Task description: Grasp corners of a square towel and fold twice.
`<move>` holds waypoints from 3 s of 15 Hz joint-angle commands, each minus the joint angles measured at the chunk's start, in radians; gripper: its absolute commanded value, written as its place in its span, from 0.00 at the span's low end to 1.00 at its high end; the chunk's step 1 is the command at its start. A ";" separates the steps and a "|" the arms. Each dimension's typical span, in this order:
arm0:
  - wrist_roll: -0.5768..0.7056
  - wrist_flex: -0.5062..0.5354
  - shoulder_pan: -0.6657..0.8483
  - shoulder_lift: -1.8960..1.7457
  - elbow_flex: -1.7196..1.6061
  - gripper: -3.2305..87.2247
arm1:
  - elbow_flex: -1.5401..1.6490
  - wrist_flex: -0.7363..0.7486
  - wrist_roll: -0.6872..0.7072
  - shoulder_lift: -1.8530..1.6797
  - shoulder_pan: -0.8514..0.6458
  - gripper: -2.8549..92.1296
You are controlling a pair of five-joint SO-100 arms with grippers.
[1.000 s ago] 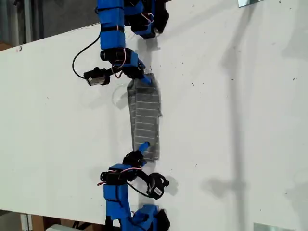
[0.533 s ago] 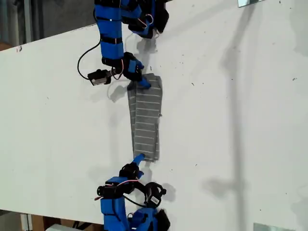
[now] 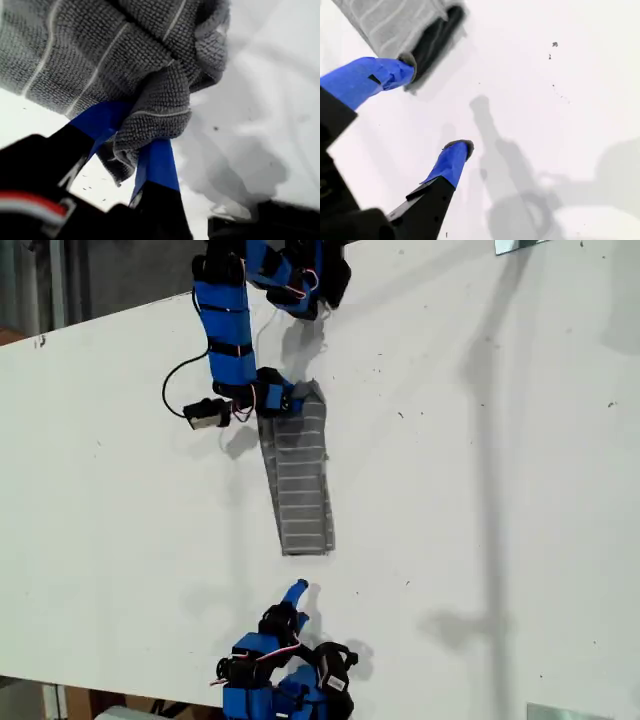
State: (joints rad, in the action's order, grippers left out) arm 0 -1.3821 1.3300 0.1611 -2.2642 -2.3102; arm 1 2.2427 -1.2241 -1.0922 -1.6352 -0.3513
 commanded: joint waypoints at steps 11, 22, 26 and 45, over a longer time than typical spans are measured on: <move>-0.083 -0.114 -0.110 -0.126 -0.083 0.34 | -0.764 -0.350 0.012 -0.046 -0.009 0.03; -0.129 -0.155 -0.127 -0.302 -0.253 0.34 | -1.373 -0.288 0.345 0.541 0.135 0.03; -0.129 -0.141 -0.121 -0.305 -0.261 0.34 | -1.293 -0.327 0.350 0.360 0.124 0.35; -0.003 -0.020 -0.284 -1.201 -0.807 0.32 | 0.653 -0.149 -0.730 -1.646 0.762 0.35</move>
State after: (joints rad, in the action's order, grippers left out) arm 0 -1.6015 1.3208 -0.1442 -3.4499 -3.1170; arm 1 2.9161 -1.3652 -1.8300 -3.2827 0.4004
